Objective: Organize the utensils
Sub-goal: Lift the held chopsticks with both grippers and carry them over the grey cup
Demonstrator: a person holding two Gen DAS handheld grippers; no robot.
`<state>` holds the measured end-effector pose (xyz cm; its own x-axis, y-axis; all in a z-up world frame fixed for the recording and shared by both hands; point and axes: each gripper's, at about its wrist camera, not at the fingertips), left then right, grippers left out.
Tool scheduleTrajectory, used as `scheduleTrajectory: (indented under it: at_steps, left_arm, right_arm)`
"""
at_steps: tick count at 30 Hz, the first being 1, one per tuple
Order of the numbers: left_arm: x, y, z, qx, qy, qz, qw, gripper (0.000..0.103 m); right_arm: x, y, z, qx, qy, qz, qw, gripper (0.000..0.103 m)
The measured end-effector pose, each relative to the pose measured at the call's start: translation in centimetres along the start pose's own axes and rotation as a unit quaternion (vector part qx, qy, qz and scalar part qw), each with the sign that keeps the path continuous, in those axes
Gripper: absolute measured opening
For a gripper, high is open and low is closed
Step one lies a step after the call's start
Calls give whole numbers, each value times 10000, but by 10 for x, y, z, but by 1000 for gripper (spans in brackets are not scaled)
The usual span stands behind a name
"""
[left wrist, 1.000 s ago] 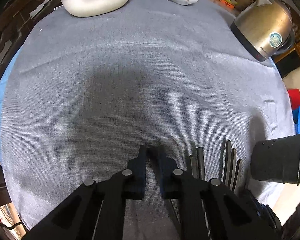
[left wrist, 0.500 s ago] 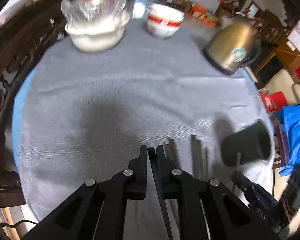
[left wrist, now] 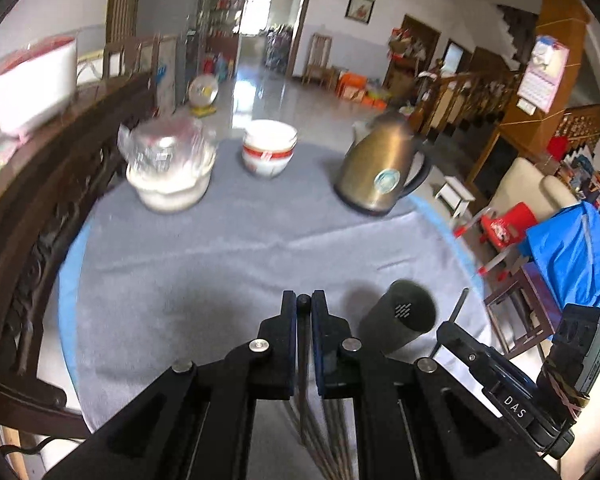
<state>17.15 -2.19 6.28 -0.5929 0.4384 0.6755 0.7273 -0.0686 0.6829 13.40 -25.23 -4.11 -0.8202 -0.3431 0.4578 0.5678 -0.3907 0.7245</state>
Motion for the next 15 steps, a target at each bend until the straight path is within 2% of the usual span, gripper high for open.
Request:
scheduleTrajectory:
  at_steps: [8, 15]
  left_arm:
    - [23, 35, -39, -384, -67, -479, 9981, 7]
    - [37, 68, -78, -587, -269, -907, 9938, 7]
  right_arm:
    - [45, 46, 18, 176, 82, -1034, 9945, 7]
    - [75, 80, 23, 372, -463, -1863, 9807, 7]
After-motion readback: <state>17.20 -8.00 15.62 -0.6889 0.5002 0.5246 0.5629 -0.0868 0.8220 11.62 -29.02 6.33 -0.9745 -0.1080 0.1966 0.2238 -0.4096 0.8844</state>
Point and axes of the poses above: each gripper's, at about its wrist camera, not at the fingertips, and x roughly against the way its jaws point, z to its left, y to its top, and after that the axes turned 7 degrees about -y, right-handed
